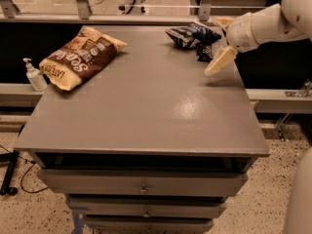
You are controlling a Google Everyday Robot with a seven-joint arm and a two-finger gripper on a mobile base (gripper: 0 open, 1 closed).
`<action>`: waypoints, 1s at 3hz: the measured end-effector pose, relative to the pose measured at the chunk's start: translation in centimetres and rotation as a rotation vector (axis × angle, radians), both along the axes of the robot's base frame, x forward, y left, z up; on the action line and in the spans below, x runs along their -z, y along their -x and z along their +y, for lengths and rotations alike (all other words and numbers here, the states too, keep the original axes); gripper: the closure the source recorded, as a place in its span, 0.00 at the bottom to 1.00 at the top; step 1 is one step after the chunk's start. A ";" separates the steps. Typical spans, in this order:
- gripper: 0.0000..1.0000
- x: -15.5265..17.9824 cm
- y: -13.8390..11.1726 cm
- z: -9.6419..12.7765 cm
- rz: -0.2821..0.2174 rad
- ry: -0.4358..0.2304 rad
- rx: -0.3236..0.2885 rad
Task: Move rxbar chocolate near blue chip bag
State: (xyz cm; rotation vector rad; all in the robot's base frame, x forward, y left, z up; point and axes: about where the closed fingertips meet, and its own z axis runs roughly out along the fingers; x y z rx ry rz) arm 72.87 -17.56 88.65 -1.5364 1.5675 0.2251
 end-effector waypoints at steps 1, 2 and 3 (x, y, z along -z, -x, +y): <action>0.00 -2.0 4.5 -0.4 -0.001 -0.148 0.019; 0.00 -3.9 10.2 -2.1 -0.003 -0.286 0.067; 0.00 -3.4 11.8 -4.6 0.010 -0.306 0.109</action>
Offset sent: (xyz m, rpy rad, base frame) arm -0.1784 -0.0684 0.0591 0.4466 -0.0038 -0.1620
